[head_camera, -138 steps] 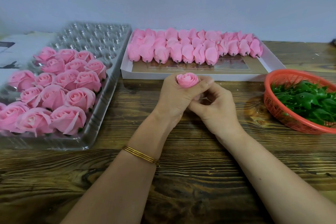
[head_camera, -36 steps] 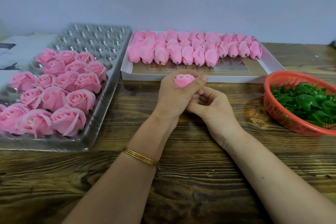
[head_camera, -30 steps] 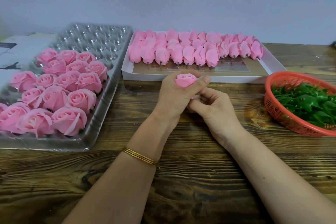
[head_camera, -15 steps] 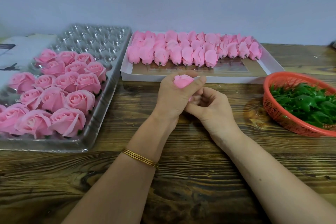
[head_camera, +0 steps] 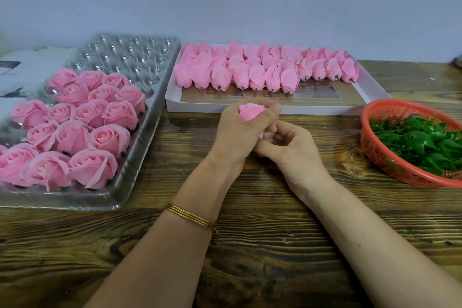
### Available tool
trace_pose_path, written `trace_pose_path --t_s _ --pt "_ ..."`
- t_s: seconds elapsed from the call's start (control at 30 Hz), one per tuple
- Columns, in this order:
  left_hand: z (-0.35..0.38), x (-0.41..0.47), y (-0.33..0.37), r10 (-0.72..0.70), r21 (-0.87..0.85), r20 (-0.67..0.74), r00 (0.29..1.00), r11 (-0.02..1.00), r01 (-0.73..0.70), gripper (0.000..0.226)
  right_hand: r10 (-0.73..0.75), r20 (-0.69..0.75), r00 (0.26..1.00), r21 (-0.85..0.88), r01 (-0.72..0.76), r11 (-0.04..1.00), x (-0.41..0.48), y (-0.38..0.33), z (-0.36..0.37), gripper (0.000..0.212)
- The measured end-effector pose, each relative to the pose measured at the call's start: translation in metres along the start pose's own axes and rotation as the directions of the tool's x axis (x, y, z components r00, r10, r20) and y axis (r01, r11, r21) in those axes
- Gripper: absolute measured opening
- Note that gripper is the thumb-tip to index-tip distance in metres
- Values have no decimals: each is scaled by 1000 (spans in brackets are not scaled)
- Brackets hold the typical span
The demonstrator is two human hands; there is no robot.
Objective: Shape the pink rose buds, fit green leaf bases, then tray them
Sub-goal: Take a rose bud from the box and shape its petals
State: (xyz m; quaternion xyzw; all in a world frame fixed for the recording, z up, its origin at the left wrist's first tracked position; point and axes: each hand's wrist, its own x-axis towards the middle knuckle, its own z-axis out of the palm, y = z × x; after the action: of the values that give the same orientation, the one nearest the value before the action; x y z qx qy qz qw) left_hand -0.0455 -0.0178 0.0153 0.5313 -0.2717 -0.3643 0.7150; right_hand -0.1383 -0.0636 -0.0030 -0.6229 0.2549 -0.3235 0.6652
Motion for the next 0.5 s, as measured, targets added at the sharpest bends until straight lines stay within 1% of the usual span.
trace_pose_path --t_s 0.17,0.2,0.23,0.3,0.33,0.4,0.47,0.5 --pt "-1 2 0 -27 -19 18 999 999 27 13 -16 26 1000 -3 16 1000 0 1 -1 14" --pt "-1 2 0 -28 -21 16 999 999 29 13 -10 29 1000 -5 10 1000 1 1 -1 11" --pt "-1 2 0 -23 -23 12 1000 999 23 12 -3 32 999 -3 4 1000 1 1 -2 6" --pt "-2 2 0 16 -13 -2 1000 1000 -16 9 16 45 999 16 -17 1000 1 1 -3 7" --pt "-2 1 -1 53 12 -13 998 999 -53 7 35 54 998 38 -37 999 2 0 -4 7" --pt "-2 1 -2 150 124 -41 988 982 -144 2 84 45 995 110 -88 990 4 -3 -5 7" --pt "-2 0 -5 235 262 -65 970 942 -211 11 131 -10 991 190 -127 973 5 -6 -5 13" --pt "-2 0 -6 254 301 -59 965 927 -225 13 148 -44 988 222 -135 966 6 -7 -5 14"
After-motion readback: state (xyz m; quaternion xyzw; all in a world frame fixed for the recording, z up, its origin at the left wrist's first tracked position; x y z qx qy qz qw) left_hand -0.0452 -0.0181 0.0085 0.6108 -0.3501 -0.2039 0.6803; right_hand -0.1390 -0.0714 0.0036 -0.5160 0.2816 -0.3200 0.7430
